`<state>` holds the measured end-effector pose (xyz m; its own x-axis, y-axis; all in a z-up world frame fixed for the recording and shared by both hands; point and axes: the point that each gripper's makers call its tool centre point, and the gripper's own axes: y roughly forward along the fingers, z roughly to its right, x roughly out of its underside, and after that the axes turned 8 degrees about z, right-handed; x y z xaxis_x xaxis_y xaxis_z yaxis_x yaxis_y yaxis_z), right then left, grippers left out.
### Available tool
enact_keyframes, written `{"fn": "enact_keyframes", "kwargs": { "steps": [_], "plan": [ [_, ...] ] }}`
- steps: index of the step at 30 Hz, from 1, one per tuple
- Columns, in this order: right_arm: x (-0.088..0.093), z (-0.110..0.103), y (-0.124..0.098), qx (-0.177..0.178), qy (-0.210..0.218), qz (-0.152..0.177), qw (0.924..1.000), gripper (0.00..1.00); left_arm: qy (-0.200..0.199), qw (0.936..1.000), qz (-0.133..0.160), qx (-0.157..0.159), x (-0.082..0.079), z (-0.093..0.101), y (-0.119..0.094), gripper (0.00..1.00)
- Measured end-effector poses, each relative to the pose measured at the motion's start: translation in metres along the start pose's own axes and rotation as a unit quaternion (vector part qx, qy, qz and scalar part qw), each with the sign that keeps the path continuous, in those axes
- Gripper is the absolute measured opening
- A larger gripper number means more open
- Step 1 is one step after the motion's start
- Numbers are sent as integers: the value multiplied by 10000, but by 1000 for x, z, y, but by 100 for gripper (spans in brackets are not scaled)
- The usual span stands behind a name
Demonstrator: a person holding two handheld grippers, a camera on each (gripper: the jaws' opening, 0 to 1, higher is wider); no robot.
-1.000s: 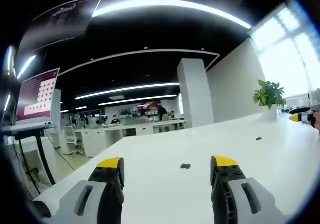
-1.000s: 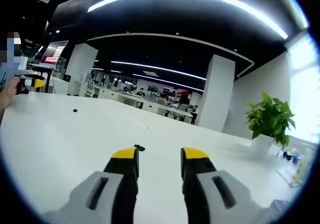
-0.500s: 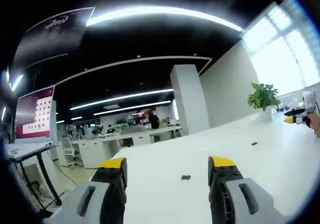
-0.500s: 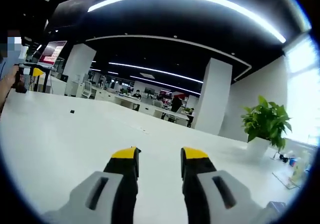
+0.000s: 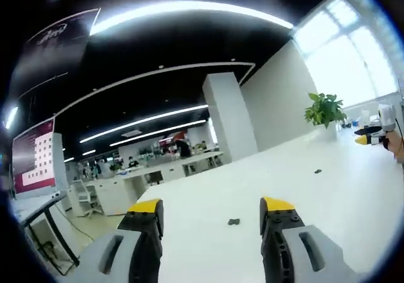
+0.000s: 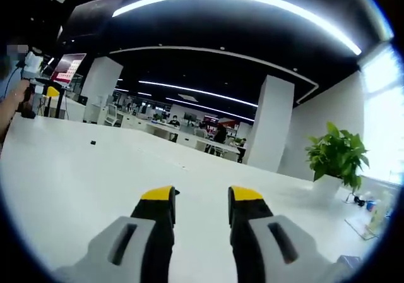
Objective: Snap the two parts of the plastic buckle together until the buckle closes and remains connected.
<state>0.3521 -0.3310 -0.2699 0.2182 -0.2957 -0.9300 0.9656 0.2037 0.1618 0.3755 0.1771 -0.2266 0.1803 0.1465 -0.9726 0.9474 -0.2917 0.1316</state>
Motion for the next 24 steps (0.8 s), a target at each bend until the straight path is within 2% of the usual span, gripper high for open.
{"fn": "enact_keyframes", "kwargs": {
  "steps": [13, 24],
  "plan": [
    [3, -4, 2, -111, -12, -80, 9999, 34, 391, 9981, -387, 260, 0, 1, 17, 61],
    [4, -4, 3, -154, -18, -108, 9998, 34, 520, 9951, -665, 510, 3, 2, 31, 61]
  ]
}}
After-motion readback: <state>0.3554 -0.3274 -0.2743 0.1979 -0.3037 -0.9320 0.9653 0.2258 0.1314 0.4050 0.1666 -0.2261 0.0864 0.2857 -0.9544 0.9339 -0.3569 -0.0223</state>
